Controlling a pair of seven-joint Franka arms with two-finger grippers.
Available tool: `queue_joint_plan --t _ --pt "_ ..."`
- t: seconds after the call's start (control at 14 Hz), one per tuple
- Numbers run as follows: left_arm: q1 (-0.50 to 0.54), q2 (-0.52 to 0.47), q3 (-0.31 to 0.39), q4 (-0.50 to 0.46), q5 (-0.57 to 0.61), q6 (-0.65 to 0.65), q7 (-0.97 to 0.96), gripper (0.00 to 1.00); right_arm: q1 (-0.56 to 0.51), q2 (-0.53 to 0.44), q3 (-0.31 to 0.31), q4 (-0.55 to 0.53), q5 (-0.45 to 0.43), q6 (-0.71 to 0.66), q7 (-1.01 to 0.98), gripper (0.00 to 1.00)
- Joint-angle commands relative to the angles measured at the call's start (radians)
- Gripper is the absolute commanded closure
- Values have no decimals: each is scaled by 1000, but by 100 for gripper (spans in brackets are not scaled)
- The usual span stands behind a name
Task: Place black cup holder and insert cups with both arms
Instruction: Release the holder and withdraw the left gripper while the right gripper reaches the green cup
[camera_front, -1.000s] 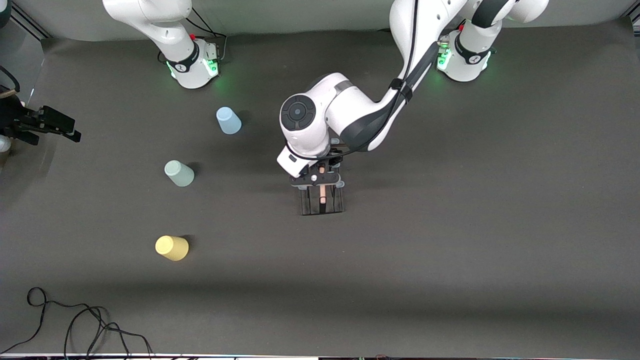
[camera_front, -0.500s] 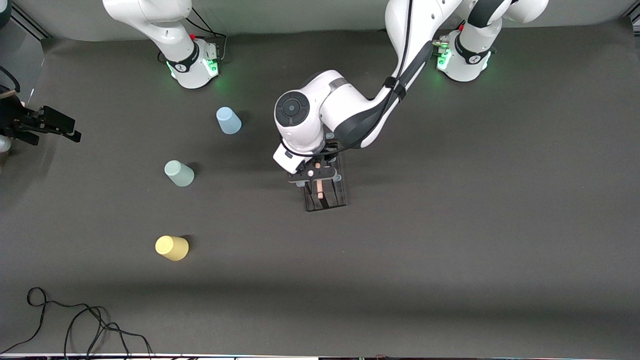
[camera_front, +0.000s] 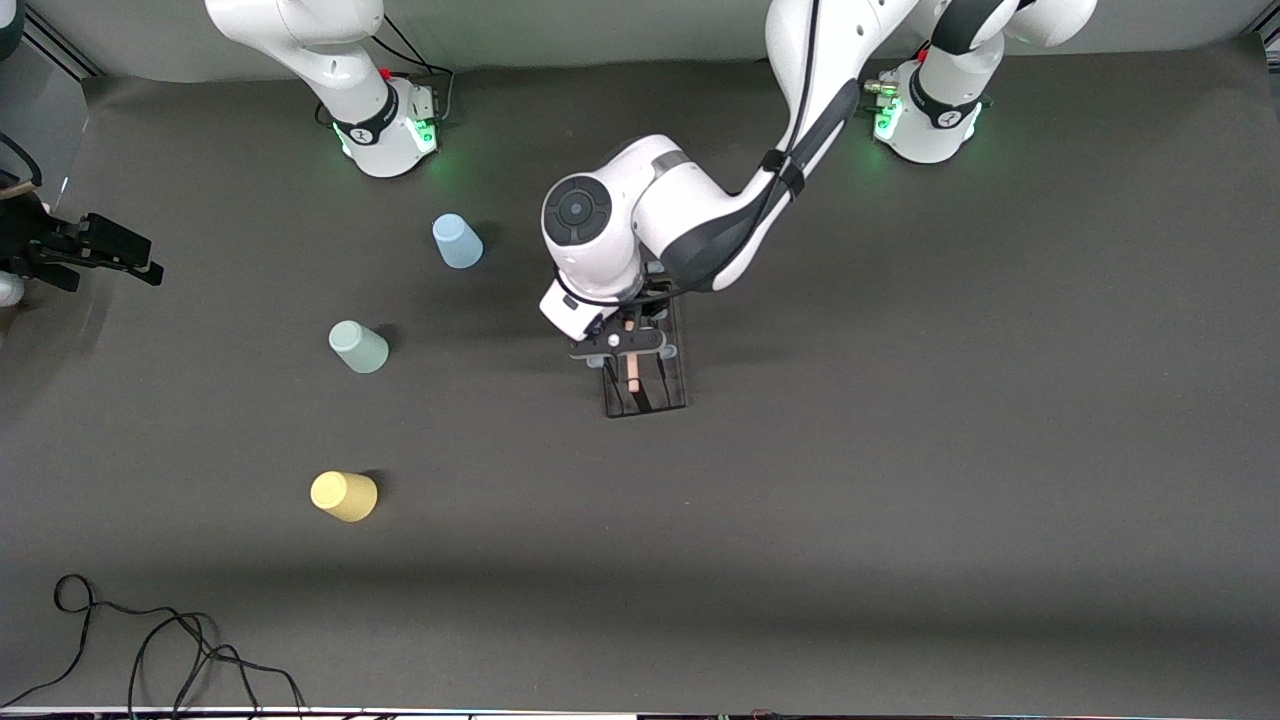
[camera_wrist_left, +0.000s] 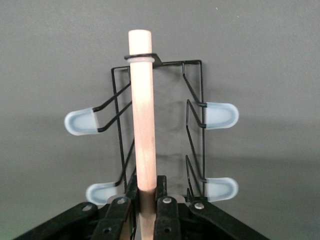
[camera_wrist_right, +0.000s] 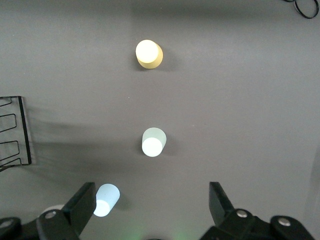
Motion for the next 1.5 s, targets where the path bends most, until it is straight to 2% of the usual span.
queue_joint_plan --t 0.0,0.07,0.21,0.29,0.43,0.57,0.71,0.86,1.0,1.21,1.43 --pt "-10 -12 8 -1 1 22 19 89 2 5 -1 5 -5 4 -20 0" --pt "-8 -10 8 -1 -1 24 18 57 0 5 -1 4 -5 4 -20 0" --pt "-4 -21 8 1 -7 22 11 14 2 4 -3 4 -3 4 -9 0" --pt "1 -33 11 8 -10 22 -1 0 0 4 -1 4 -3 4 -8 0" --pt "16 -56 17 12 -10 13 -1 0 0 -3 -3 -4 -3 4 -6 0" --pt "72 -119 15 13 -10 -28 4 0 6 -24 -1 -34 -6 9 -6 0" --pt "149 -177 15 13 1 -111 16 0 23 -100 0 -153 -9 65 -8 0" --pt "246 -216 15 12 4 -126 27 0 51 -197 2 -290 -17 127 -8 0" --pt "321 -225 18 5 22 -125 42 0 54 -255 9 -381 -28 153 -6 0" --pt "442 -234 17 13 30 -126 250 0 86 -257 8 -419 -29 170 -8 0" --pt "576 -303 25 1 45 -195 488 3 86 -250 8 -578 -29 341 -8 0"
